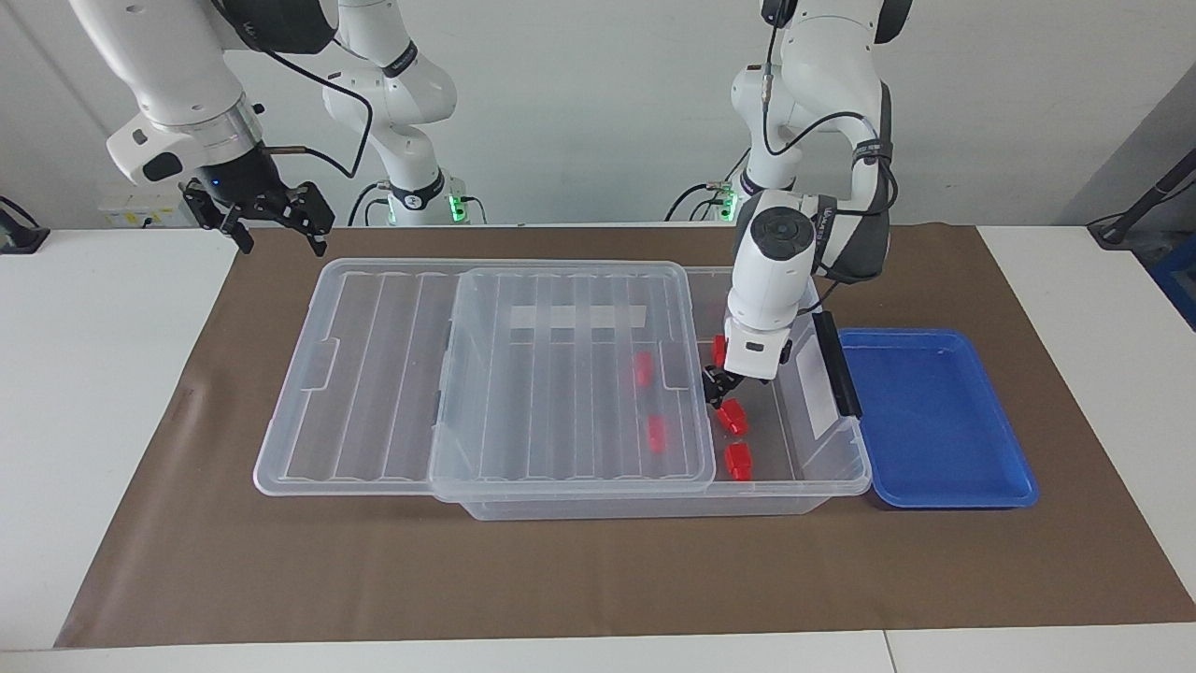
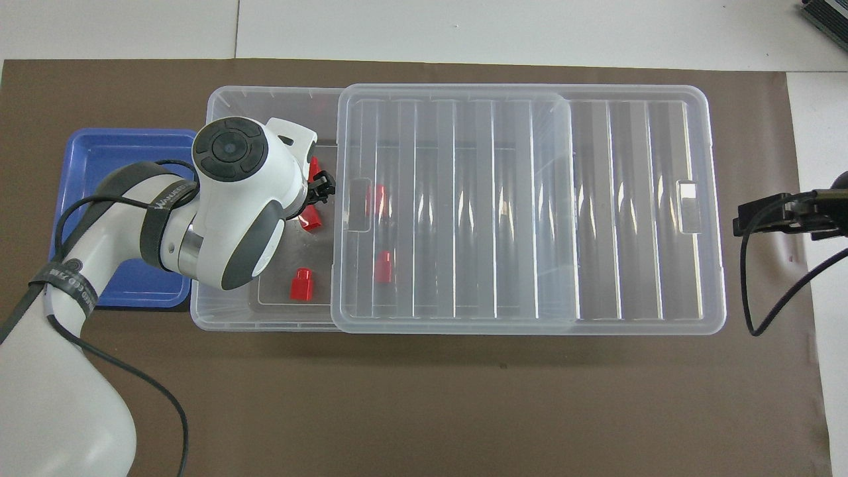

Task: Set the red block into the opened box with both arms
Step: 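Lower the red block into the box and open the left gripper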

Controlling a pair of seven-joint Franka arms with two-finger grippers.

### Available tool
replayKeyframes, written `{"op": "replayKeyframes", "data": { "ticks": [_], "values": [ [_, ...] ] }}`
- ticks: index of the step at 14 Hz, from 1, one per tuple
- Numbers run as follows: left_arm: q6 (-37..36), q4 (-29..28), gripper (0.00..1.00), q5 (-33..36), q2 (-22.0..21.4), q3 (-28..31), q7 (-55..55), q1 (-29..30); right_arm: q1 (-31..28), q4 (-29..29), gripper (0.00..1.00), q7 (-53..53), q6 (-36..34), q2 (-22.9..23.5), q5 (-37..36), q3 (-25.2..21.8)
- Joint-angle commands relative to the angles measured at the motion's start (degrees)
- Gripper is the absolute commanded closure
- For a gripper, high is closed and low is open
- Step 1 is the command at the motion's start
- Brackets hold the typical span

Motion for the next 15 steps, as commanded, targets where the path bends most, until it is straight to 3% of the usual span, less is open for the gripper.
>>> {"op": "replayKeyframes", "data": {
  "ticks": [1, 6, 9, 11, 15],
  "values": [
    [-5.2, 2.0, 0.00, 1.0, -1.2, 0.6, -1.2, -0.7, -0.8, 0.2, 0.00, 0.5, 0.6, 0.2, 1.6, 0.2],
    [-17.2, 10.2, 0.00, 1.2, -2.6, 1.1, 0.0, -0.3, -0.9, -0.8, 0.00, 0.3, 0.7, -0.3, 1.6, 0.0],
    [-25.1, 15.1, 0.00, 1.1, -3.6, 3.9, 10.9, 0.7, -1.3, -2.6, 0.00, -5.6, 5.1, -0.6, 1.6, -0.3],
    [-26.9, 15.3, 0.00, 1.0, -6.1, 4.5, 18.3, 3.8, -4.7, -6.4, 0.23, -11.7, 10.1, -1.3, 1.6, -0.3],
    [-29.9, 14.6, 0.00, 0.7, -11.5, 4.3, 32.6, 12.2, -8.1, -14.8, 0.98, -16.6, 20.6, -0.8, 1.6, -0.4]
  ]
}}
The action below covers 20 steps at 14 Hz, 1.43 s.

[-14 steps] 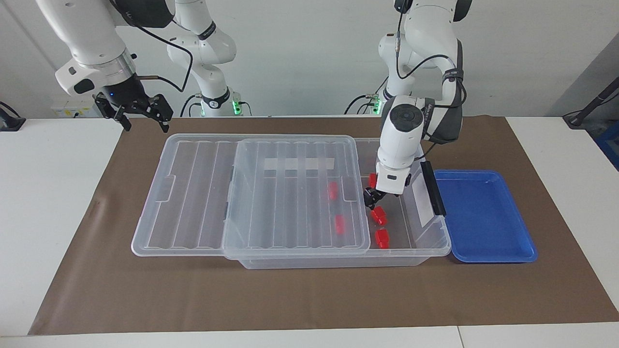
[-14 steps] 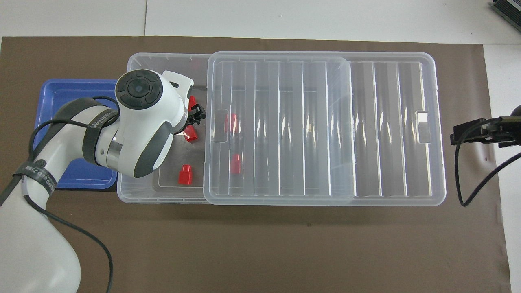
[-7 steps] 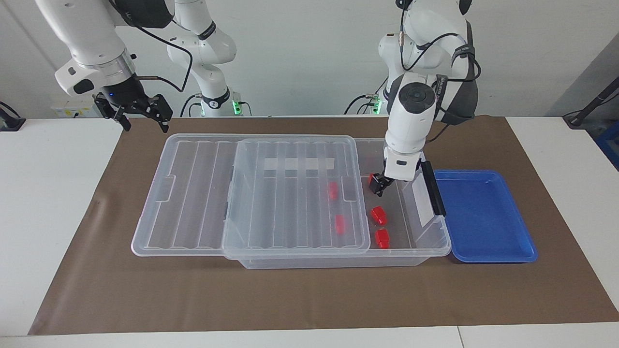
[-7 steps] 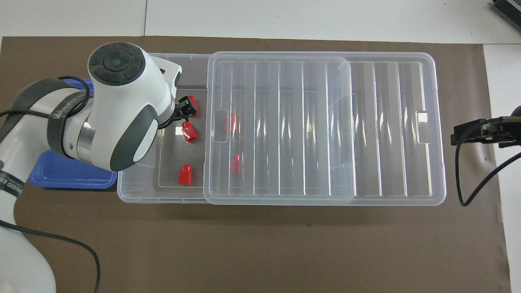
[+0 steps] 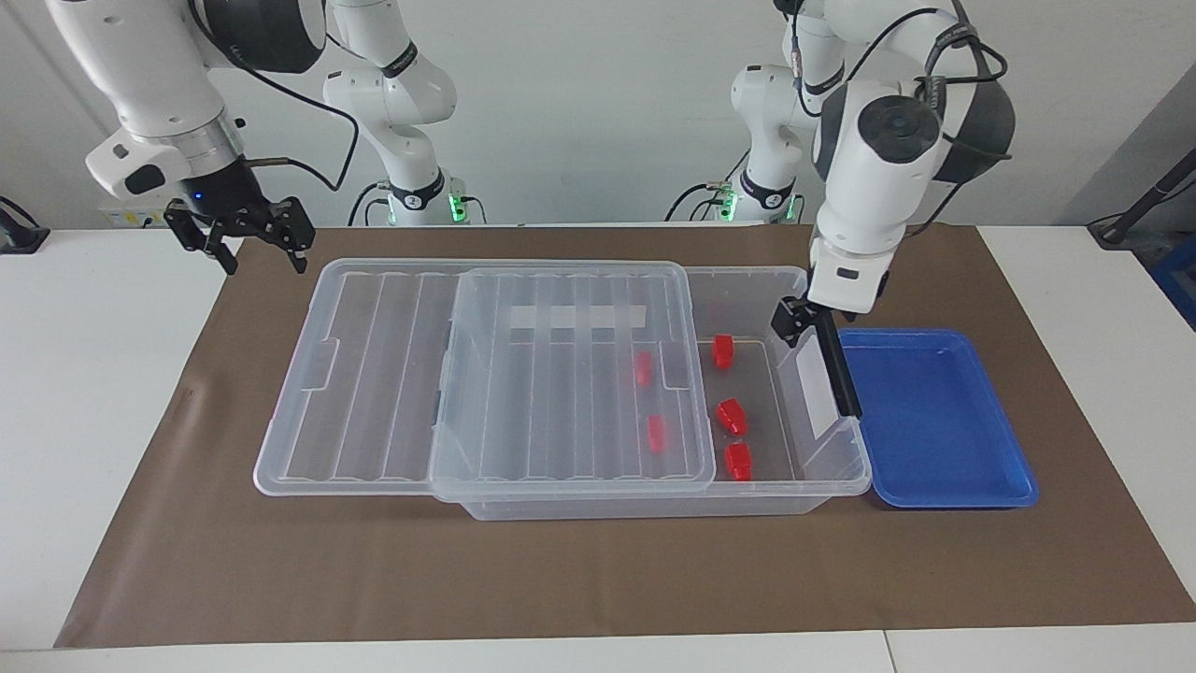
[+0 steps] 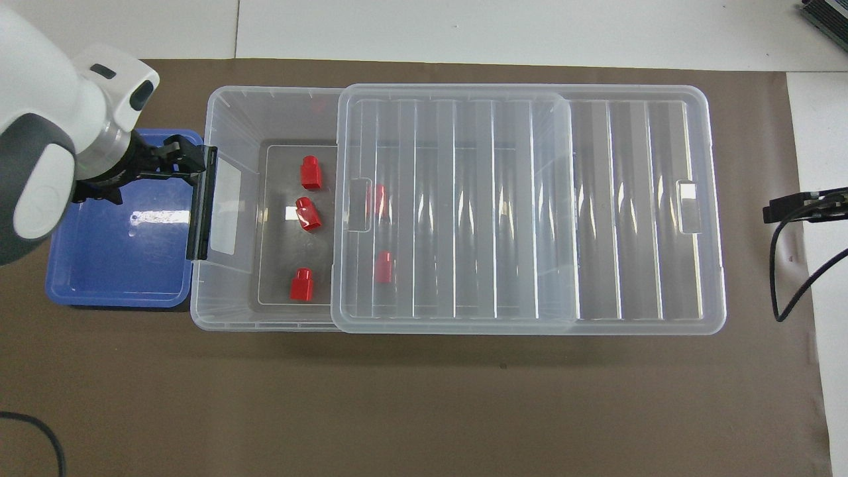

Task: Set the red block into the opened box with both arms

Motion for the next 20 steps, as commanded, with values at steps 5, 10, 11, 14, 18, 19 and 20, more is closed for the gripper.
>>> {"op": "replayKeyframes", "data": {
  "ticks": [5, 10, 11, 14, 18, 19, 20],
  "values": [
    [-3.3, -2.5, 0.00, 0.2, -5.9, -0.6, 15.4, 8.5, -2.6, -6.9, 1.00, -7.3, 14.1, 4.6, 1.6, 0.3],
    [-4.1, -2.5, 0.00, 0.0, -6.6, -0.4, 21.6, 12.2, -1.5, -6.8, 1.00, -8.8, 15.6, 6.9, 2.6, 0.6],
    [-4.1, -2.5, 0.00, -0.2, -6.6, -0.6, 23.6, 13.6, -1.5, -6.7, 1.00, -8.7, 15.8, 7.3, 3.4, 0.9],
    [-3.9, -2.5, 0.00, -1.1, -7.0, -0.4, 29.7, 17.2, -0.2, -6.4, 1.00, -8.4, 16.2, 7.5, 5.4, 0.9],
    [-4.8, -2.2, 0.00, -2.3, -7.6, -0.7, 30.9, 18.0, 1.5, -6.2, 1.00, -7.8, 16.2, 7.7, 7.5, 0.9],
    [-5.2, -2.1, 0.00, -2.3, -7.8, -0.9, 30.9, 17.7, 1.9, -6.1, 1.00, -6.8, 16.5, 7.7, 7.6, 0.9],
    [-5.3, -2.1, 0.00, -2.3, -7.9, -1.1, 30.8, 17.6, 2.9, -6.0, 1.00, -5.3, 16.6, 7.7, 7.6, 0.9]
  ]
}}
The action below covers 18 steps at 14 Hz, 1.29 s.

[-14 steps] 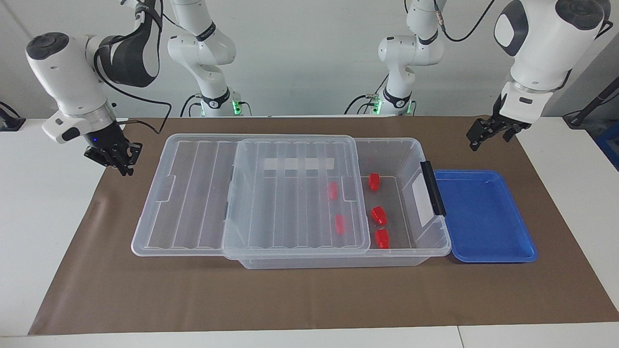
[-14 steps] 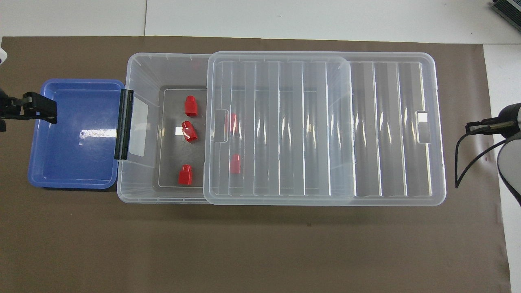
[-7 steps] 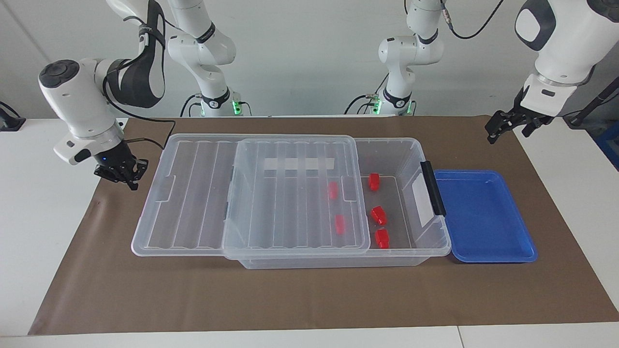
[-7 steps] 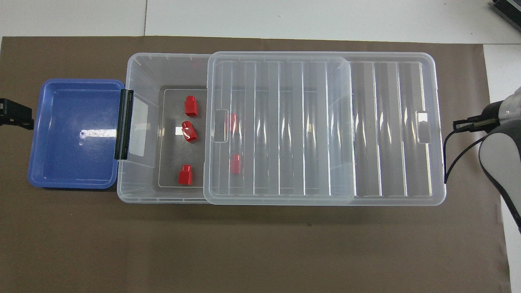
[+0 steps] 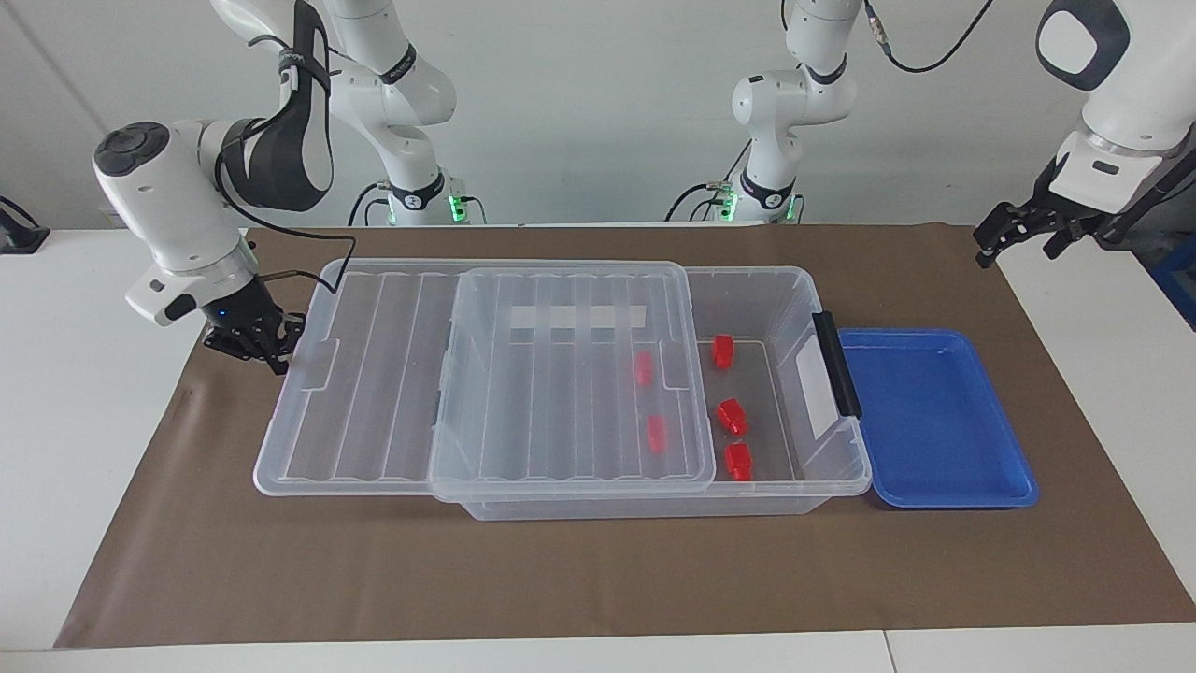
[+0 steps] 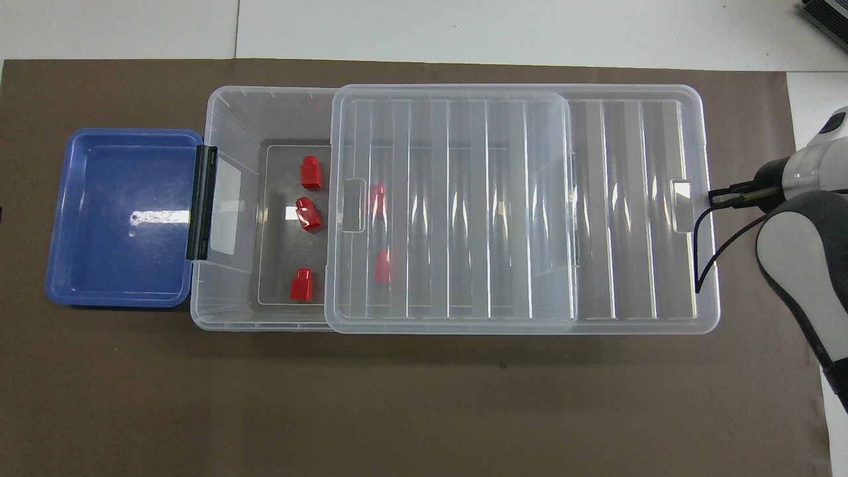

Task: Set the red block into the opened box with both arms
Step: 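Reach the right gripper to the lid and push it back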

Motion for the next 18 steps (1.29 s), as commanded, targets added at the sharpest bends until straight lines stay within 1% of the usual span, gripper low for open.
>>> {"op": "replayKeyframes", "data": {
  "ticks": [1, 3, 9, 10, 12, 15, 18],
  "values": [
    [-0.8, -1.8, 0.00, -0.6, -2.2, -0.6, 0.3, -0.3, 2.3, 0.6, 1.00, 2.4, 0.9, 0.7, 1.8, 0.1],
    [-0.3, -2.5, 0.00, -0.6, -2.7, -0.7, 0.0, -0.4, 3.4, 0.6, 1.00, 4.8, 1.5, 0.7, 1.8, 0.1],
    [0.8, -2.0, 0.00, -0.6, -2.3, -1.1, -0.2, -1.3, 7.8, 0.6, 1.00, 12.3, 2.2, 0.8, 1.8, 0.1],
    [0.8, -2.0, 0.00, -0.5, -2.3, -1.3, -0.3, -2.5, 8.3, 0.6, 1.00, 12.9, 2.1, 0.8, 1.8, 0.1],
    [1.3, -2.0, 0.00, -0.1, -2.3, -1.3, -0.8, -6.6, 9.5, 0.6, 1.00, 14.9, 2.2, 0.8, 1.8, 0.1],
    [2.0, -2.3, 0.00, -0.1, -2.4, -1.5, -2.0, -7.6, 11.5, 0.6, 1.00, 17.6, 2.1, 0.8, 1.9, 0.1],
    [2.3, -2.7, 0.00, -0.1, -2.6, -1.4, -2.0, -8.5, 12.3, 0.6, 1.00, 17.8, 2.1, 0.7, 4.8, 0.1]
  ]
}}
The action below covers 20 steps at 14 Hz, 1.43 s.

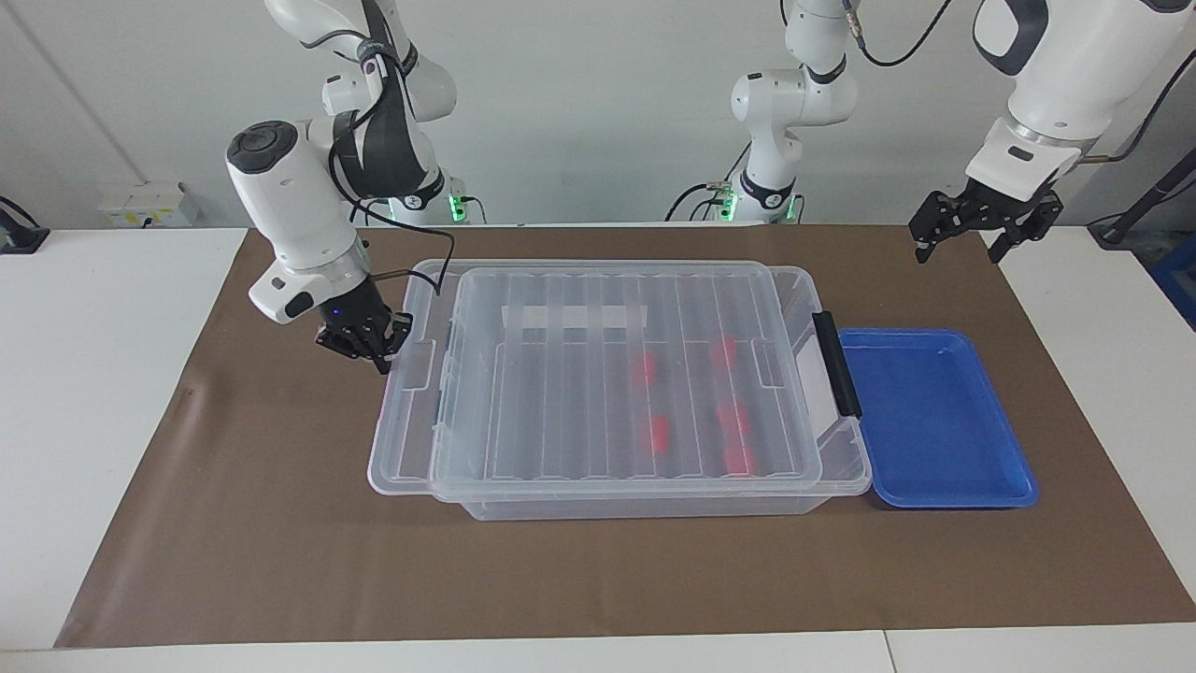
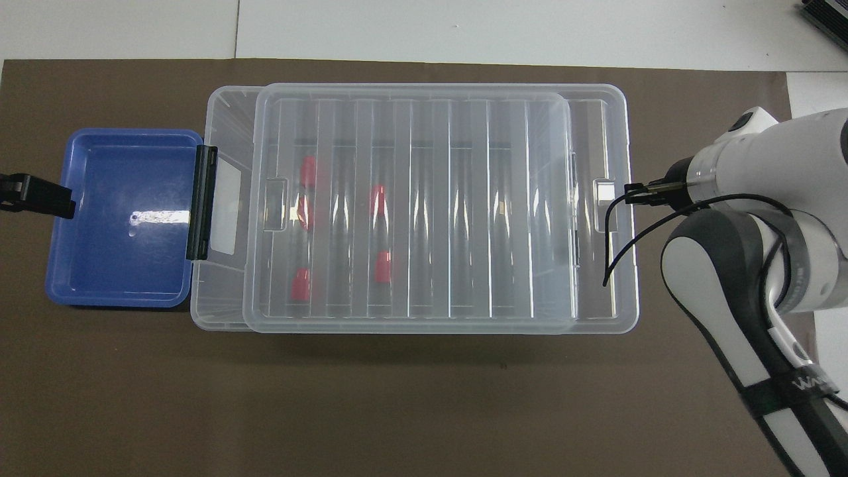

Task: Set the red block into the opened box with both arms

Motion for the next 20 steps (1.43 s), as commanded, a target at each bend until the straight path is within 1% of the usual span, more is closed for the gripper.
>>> {"op": "replayKeyframes", "data": {
  "ticks": [1, 4, 6, 14, 16, 18, 19, 20],
  "values": [
    [1.6, -2.7, 0.00, 0.1, -1.8, 0.6, -0.4, -1.0, 0.6, 0.5, 1.00, 0.7, 0.7, 0.5, 2.8, 0.1],
    [1.7, -2.9, 0.00, 0.1, -1.9, 0.6, -0.4, -1.1, 2.0, 0.5, 1.00, 0.6, 0.7, 0.5, 3.3, 0.1],
    [1.6, -2.9, 0.00, 0.1, -1.9, 0.6, -0.4, -1.1, 2.1, 0.3, 1.00, 0.6, 0.6, 0.5, 5.6, 0.1],
    [1.6, -3.0, 0.00, 0.1, -1.9, 0.6, -0.4, -1.0, 2.8, 0.3, 1.00, 0.2, 0.7, 0.5, 5.7, 0.0],
    [1.6, -3.0, 0.00, 0.1, -1.9, 0.6, -0.4, -1.1, 2.7, 0.8, 1.00, 0.3, 0.0, 0.5, 3.7, -0.2],
    [1.6, -3.0, 0.00, 0.1, -1.9, 0.6, -0.4, -1.0, 2.0, 2.1, 1.00, 0.3, -1.4, -0.1, -2.8, -0.2],
    [1.6, -3.0, 0.00, 0.1, -1.9, 0.6, -0.4, -1.0, 2.0, 3.6, 0.62, 0.5, -4.1, -0.2, -5.3, -0.3],
    [1.6, -3.0, 0.00, 0.1, -1.9, 0.6, -0.4, -1.0, 2.0, 5.0, 0.01, 0.7, -6.2, -0.7, -5.9, -0.5]
  ]
}}
